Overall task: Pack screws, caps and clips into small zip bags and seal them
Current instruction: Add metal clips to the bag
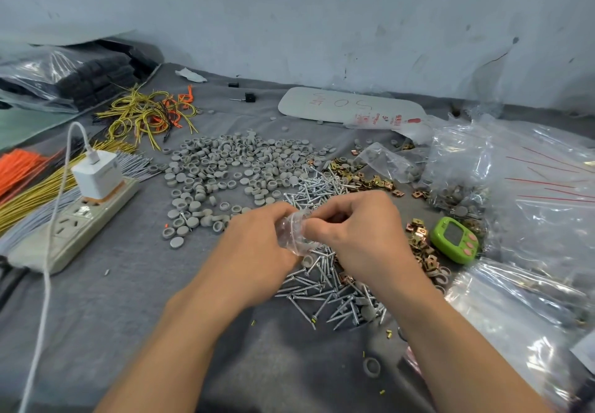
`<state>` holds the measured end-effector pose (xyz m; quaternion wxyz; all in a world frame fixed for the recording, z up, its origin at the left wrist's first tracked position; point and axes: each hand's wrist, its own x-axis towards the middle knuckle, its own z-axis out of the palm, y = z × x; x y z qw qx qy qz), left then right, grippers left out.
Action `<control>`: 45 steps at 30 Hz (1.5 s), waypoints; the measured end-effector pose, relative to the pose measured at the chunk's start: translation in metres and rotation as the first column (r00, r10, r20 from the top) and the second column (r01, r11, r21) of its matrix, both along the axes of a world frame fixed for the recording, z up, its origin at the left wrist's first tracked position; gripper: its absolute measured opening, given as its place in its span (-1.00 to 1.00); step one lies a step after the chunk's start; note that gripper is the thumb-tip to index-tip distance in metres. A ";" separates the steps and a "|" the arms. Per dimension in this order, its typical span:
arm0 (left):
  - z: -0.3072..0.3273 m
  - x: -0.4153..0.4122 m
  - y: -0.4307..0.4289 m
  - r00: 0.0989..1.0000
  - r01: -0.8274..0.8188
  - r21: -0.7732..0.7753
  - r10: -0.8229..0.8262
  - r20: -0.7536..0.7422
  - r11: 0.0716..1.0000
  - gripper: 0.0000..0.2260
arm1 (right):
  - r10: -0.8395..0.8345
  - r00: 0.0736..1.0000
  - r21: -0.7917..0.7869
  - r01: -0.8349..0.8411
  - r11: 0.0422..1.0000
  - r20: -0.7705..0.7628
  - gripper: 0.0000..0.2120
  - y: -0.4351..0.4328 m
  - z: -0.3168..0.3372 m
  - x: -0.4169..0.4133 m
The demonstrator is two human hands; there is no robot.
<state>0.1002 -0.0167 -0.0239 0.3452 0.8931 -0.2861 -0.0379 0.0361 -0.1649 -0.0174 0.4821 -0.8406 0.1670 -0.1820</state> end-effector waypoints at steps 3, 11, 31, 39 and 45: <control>-0.001 0.000 -0.002 1.000 0.011 -0.043 -0.012 -0.026 0.999 -0.73 | 0.085 0.992 -0.048 -0.090 0.995 -0.097 -0.79 0.009 -0.002 0.009; 0.004 0.006 0.006 0.977 -0.091 -0.317 0.024 -0.210 0.944 -0.78 | -0.110 0.989 0.112 0.098 0.989 0.102 -0.85 -0.008 0.008 0.000; 0.018 0.014 0.017 0.718 -0.409 -0.735 -0.305 -0.625 0.541 -0.69 | 0.375 0.920 0.448 -0.291 0.845 -0.110 -0.79 0.004 0.001 -0.001; 0.006 0.014 0.015 0.969 -0.135 -0.518 0.003 -0.247 0.845 -0.84 | 0.284 0.959 0.376 -0.268 0.887 0.014 -0.78 0.001 0.004 -0.005; 0.010 0.007 0.012 0.938 -0.062 -0.628 -0.170 -0.302 0.776 -0.89 | 0.069 0.980 0.556 -0.163 0.815 0.185 -0.86 -0.007 0.009 -0.002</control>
